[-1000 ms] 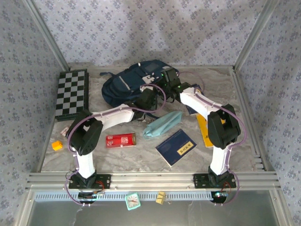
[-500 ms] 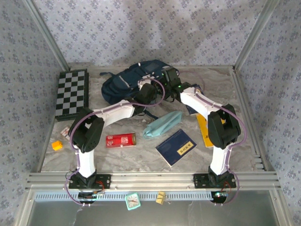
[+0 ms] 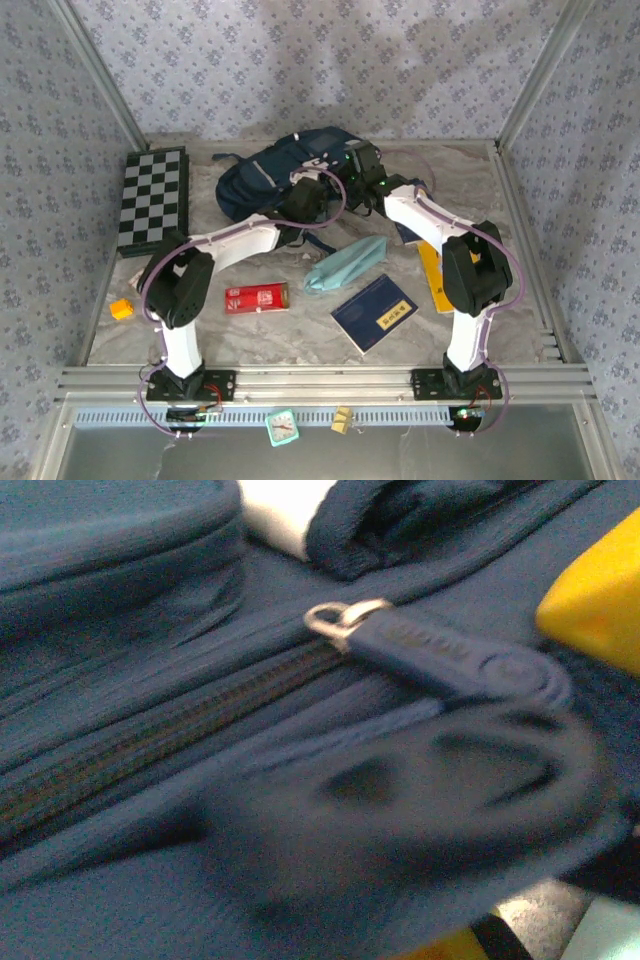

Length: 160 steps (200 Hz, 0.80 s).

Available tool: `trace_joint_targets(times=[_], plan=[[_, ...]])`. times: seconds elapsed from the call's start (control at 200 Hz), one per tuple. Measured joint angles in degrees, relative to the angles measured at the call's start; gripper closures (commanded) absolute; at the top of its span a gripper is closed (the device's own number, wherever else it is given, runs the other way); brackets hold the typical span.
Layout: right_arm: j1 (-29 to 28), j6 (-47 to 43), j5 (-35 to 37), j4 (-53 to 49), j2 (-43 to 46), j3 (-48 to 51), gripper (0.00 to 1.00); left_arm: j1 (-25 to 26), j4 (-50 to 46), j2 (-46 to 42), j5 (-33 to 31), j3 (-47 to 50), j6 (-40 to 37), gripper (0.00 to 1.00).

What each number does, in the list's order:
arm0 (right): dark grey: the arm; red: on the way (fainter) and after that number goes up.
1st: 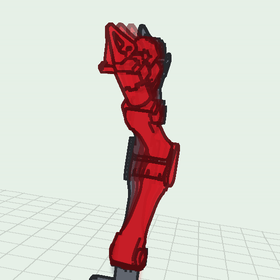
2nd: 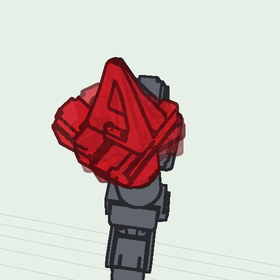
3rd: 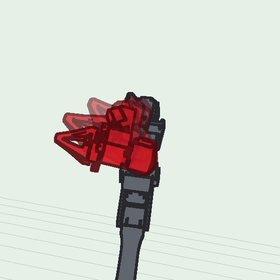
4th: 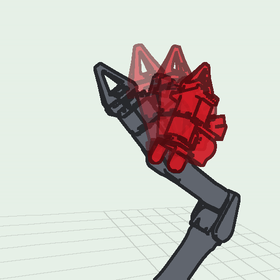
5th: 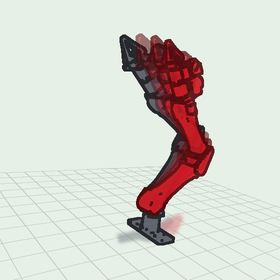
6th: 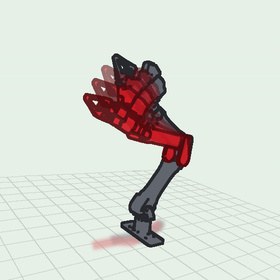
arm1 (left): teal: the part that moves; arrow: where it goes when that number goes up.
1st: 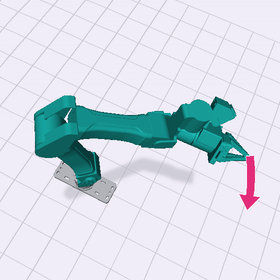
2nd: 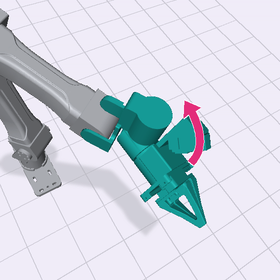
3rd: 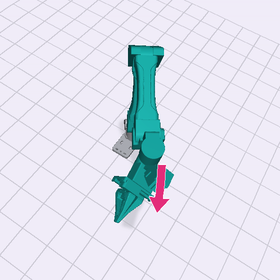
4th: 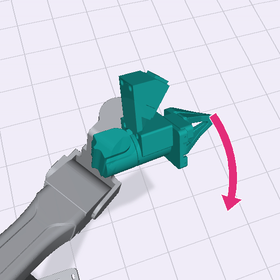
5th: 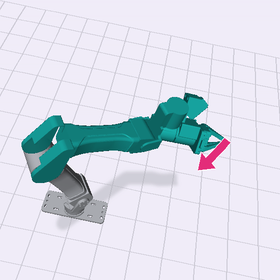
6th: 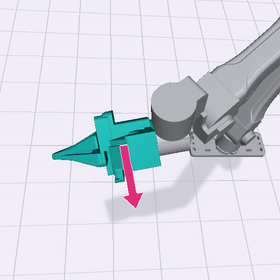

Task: Pack books, pencil case, and school supplies into a backpack

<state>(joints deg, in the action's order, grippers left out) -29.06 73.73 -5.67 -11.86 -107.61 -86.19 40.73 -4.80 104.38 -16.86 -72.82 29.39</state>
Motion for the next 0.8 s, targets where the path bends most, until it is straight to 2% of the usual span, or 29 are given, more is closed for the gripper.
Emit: trace_joint_targets(times=[0.47,0.8], plan=[[0.6,-2.2,-2.9,-1.3,0.0,0.0,1.0,-4.0,0.7,-11.4,5.5,11.3,-2.3,1.0],[2.5,-7.4,-7.3,-3.8,0.0,-1.5,1.0,-5.7,-0.2,-16.5,9.2,14.4,-6.0,1.0]])
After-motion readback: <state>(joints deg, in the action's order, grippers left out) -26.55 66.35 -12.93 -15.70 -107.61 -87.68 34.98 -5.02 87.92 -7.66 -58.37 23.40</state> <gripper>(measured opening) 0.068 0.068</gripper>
